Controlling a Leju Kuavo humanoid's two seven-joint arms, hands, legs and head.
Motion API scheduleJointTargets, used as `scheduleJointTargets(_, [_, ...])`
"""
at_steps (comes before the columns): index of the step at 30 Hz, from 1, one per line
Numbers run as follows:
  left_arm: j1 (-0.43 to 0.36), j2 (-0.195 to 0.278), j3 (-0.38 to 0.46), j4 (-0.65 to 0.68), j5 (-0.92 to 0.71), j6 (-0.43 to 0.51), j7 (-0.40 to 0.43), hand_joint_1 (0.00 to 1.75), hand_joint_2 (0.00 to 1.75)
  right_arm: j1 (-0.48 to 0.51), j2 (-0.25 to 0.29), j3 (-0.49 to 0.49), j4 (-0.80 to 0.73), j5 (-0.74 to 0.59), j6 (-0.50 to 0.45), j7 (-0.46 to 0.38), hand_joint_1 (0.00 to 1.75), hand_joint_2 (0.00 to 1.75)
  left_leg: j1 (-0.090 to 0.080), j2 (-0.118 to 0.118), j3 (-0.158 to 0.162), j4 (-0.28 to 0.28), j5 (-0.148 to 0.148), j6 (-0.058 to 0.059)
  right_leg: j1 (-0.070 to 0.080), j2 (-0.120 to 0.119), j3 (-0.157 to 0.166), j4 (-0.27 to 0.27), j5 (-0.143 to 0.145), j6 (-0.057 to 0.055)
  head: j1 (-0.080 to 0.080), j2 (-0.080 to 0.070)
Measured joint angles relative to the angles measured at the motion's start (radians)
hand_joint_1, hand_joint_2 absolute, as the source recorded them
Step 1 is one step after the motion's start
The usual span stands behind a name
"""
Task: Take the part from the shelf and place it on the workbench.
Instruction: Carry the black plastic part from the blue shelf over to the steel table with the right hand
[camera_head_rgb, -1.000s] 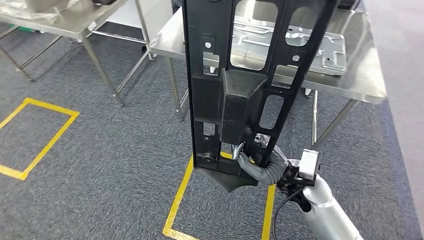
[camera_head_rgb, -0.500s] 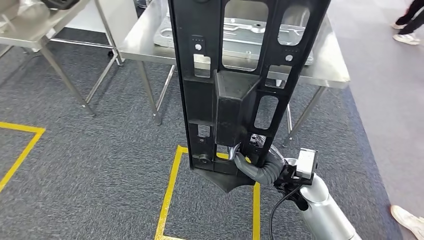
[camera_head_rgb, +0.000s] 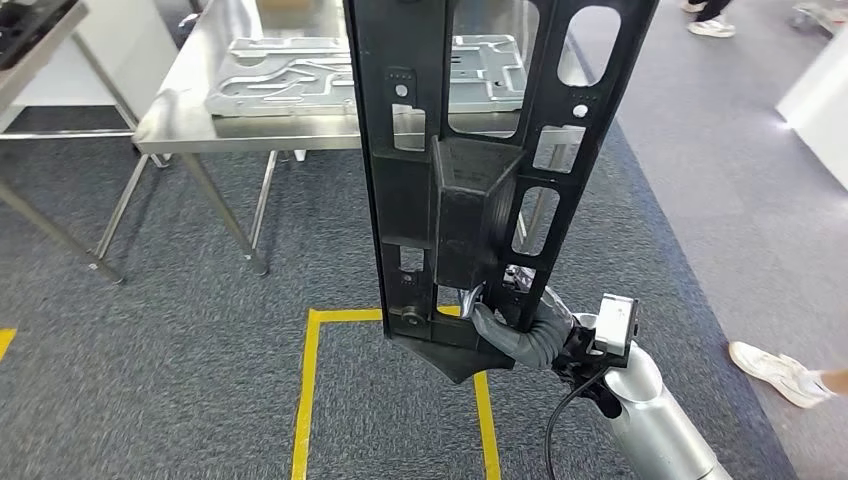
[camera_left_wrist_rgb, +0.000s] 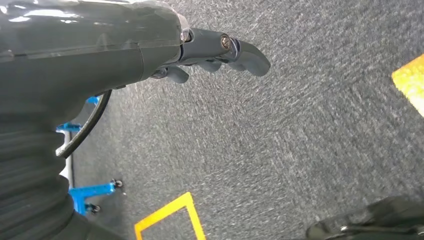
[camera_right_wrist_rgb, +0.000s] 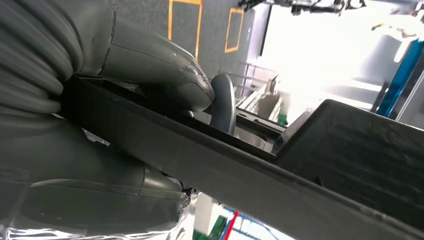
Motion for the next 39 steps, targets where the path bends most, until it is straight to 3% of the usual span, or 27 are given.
scheduleJointTargets(1, [0.001,0.0,0.0,0.0,0.001,-0.001,0.003,0.0,1.75,0.0,0.0,0.0,0.001,0.0,0.001,0.0,1.75,1.75,0.0,-0.003,0.004,-0.021,0.026,0.002,0.0,0.016,0.001,0.002,0.0,0.001,0.0,0.0])
scheduleJointTargets(4, [0.0,0.0,0.001,0.0,0.005,-0.001,0.006,0.0,1.75,0.0,0.0,0.001,0.001,-0.001,0.003,0.0,1.75,1.75,0.001,-0.042,0.075,-0.21,0.131,0.014,0.001,0.053,0.0,0.01,-0.005,0.008,0.0,0.0])
scheduleJointTargets(6, [-0.003,-0.002,0.002,0.0,0.005,0.0,0.006,0.0,1.75,-0.001,0.0,0.002,0.001,-0.003,0.005,-0.001,1.75,1.75,0.0,-0.062,0.097,-0.268,0.148,0.025,0.002,0.067,-0.003,0.015,-0.007,0.018,0.0,0.0])
scheduleJointTargets(8, [-0.007,-0.004,0.004,0.0,0.006,0.001,0.004,0.0,1.75,-0.001,0.0,0.002,0.001,-0.004,0.004,-0.001,1.75,1.75,-0.001,-0.053,0.101,-0.273,0.151,0.037,0.001,0.075,-0.004,0.014,-0.007,0.031,0.0,0.0])
scheduleJointTargets(9, [-0.008,-0.005,0.006,0.0,0.006,0.003,0.004,0.0,1.75,0.0,0.0,0.001,0.0,-0.004,0.003,-0.002,1.75,1.75,0.0,-0.049,0.104,-0.277,0.155,0.044,0.001,0.068,-0.006,0.018,-0.011,0.037,0.0,0.0])
scheduleJointTargets(11, [-0.008,-0.009,0.009,0.0,0.006,0.006,0.002,0.0,1.75,-0.002,0.002,0.0,-0.002,0.0,-0.002,-0.002,1.75,1.75,0.004,-0.039,0.109,-0.287,0.162,0.054,0.001,0.03,-0.03,0.073,-0.048,0.045,0.0,0.0])
scheduleJointTargets(13, [-0.006,-0.01,0.012,0.0,0.006,0.009,0.0,0.0,1.75,-0.004,0.004,0.0,-0.002,0.006,-0.007,-0.002,1.75,1.75,0.004,-0.032,0.109,-0.288,0.162,0.057,-0.003,-0.006,-0.089,0.2,-0.112,0.052,0.0,0.0])
scheduleJointTargets(15, [-0.003,-0.011,0.016,0.0,0.006,0.011,-0.001,0.0,1.75,-0.003,0.005,0.001,-0.002,0.017,-0.015,-0.001,1.75,1.75,0.003,-0.029,0.108,-0.287,0.161,0.056,-0.01,-0.016,-0.133,0.289,-0.136,0.057,0.0,0.0])
scheduleJointTargets(16, [-0.002,-0.011,0.017,0.0,0.006,0.011,-0.001,0.0,1.75,-0.003,0.005,0.001,-0.002,0.025,-0.02,0.0,1.75,1.75,0.003,-0.03,0.108,-0.287,0.16,0.055,-0.012,-0.017,-0.127,0.278,-0.12,0.058,0.0,0.0])
scheduleJointTargets(17, [-0.002,-0.011,0.017,0.0,0.006,0.012,-0.002,0.0,1.75,-0.003,0.005,0.002,-0.002,0.034,-0.025,0.0,1.75,1.75,0.004,-0.032,0.11,-0.287,0.159,0.053,-0.015,-0.016,-0.102,0.229,-0.089,0.058,0.0,0.0])
scheduleJointTargets(19, [-0.003,-0.012,0.017,0.0,0.005,0.012,-0.002,0.0,1.75,-0.003,0.006,0.002,-0.002,0.047,-0.031,-0.001,1.75,1.75,0.002,-0.037,0.113,-0.286,0.156,0.047,-0.015,-0.005,-0.027,0.086,-0.029,0.053,0.0,0.0])
scheduleJointTargets(21, [-0.005,-0.013,0.017,0.0,0.004,0.013,-0.003,0.0,1.75,-0.002,0.006,0.002,-0.003,0.051,-0.034,-0.003,1.75,1.75,0.001,-0.044,0.111,-0.286,0.155,0.036,-0.011,0.004,0.011,0.012,-0.014,0.046,0.0,0.0])
scheduleJointTargets(23, [-0.004,-0.014,0.017,0.0,0.004,0.013,-0.003,0.0,1.75,-0.001,0.007,0.002,-0.004,0.054,-0.035,-0.005,1.75,1.75,0.003,-0.051,0.109,-0.289,0.156,0.023,-0.008,-0.001,0.014,0.005,-0.017,0.035,0.0,0.0])
scheduleJointTargets(25, [-0.004,-0.014,0.018,0.0,0.003,0.013,-0.002,0.0,1.75,0.0,0.005,0.003,-0.006,0.056,-0.036,-0.005,1.75,1.75,0.004,-0.045,0.103,-0.27,0.142,0.012,-0.01,-0.014,0.019,-0.003,-0.014,0.021,0.0,0.0])
scheduleJointTargets(27, [-0.004,-0.013,0.018,0.0,0.003,0.013,-0.002,0.0,1.75,0.0,0.001,0.003,-0.008,0.057,-0.037,-0.007,1.75,1.75,0.004,-0.03,0.062,-0.179,0.091,0.006,-0.01,-0.03,0.023,-0.009,-0.014,0.008,0.0,0.0])
scheduleJointTargets(29, [-0.004,-0.013,0.018,0.0,0.003,0.013,-0.003,0.0,1.75,0.003,-0.001,0.004,-0.008,0.058,-0.037,-0.007,1.75,1.75,0.004,-0.025,-0.006,-0.045,0.033,0.002,-0.006,-0.045,0.023,-0.007,-0.018,0.001,0.0,0.0])
scheduleJointTargets(30, [-0.004,-0.013,0.018,0.0,0.003,0.013,-0.003,0.0,1.75,0.004,-0.001,0.005,-0.008,0.058,-0.037,-0.007,1.75,1.75,0.004,-0.024,-0.026,-0.007,0.026,0.001,-0.004,-0.053,0.023,-0.006,-0.019,0.0,0.0,0.0])
scheduleJointTargets(31, [-0.003,-0.013,0.018,0.0,0.003,0.013,-0.002,0.0,1.75,0.005,-0.001,0.006,-0.008,0.059,-0.037,-0.007,1.75,1.75,0.004,-0.023,-0.03,-0.005,0.037,0.002,-0.002,-0.061,0.023,-0.004,-0.021,-0.001,0.0,0.0])
scheduleJointTargets(33, [-0.002,-0.012,0.018,0.0,0.002,0.013,-0.002,0.0,1.75,0.005,-0.001,0.008,-0.009,0.059,-0.037,-0.008,1.75,1.75,0.003,-0.009,0.021,-0.113,0.104,0.007,0.001,-0.075,0.027,0.0,-0.027,0.001,0.0,0.0])
scheduleJointTargets(35, [-0.003,-0.011,0.018,0.0,0.0,0.013,-0.002,0.0,1.75,0.005,-0.001,0.008,-0.009,0.059,-0.037,-0.01,1.75,1.75,-0.002,0.012,0.082,-0.236,0.149,0.018,0.006,-0.084,0.03,0.005,-0.034,0.009,0.0,0.0])
scheduleJointTargets(36, [-0.003,-0.01,0.018,0.0,-0.001,0.013,-0.003,0.0,1.75,0.005,-0.001,0.008,-0.01,0.059,-0.037,-0.011,1.75,1.75,-0.004,0.018,0.096,-0.266,0.156,0.023,0.009,-0.087,0.031,0.007,-0.036,0.013,0.0,0.0])
scheduleJointTargets(39, [-0.001,-0.01,0.018,0.0,-0.004,0.013,-0.002,0.0,1.75,0.005,-0.001,0.01,-0.012,0.054,-0.035,-0.016,1.75,1.75,-0.006,0.01,0.099,-0.281,0.159,0.037,0.009,-0.093,0.032,0.008,-0.037,0.028,0.0,0.0])
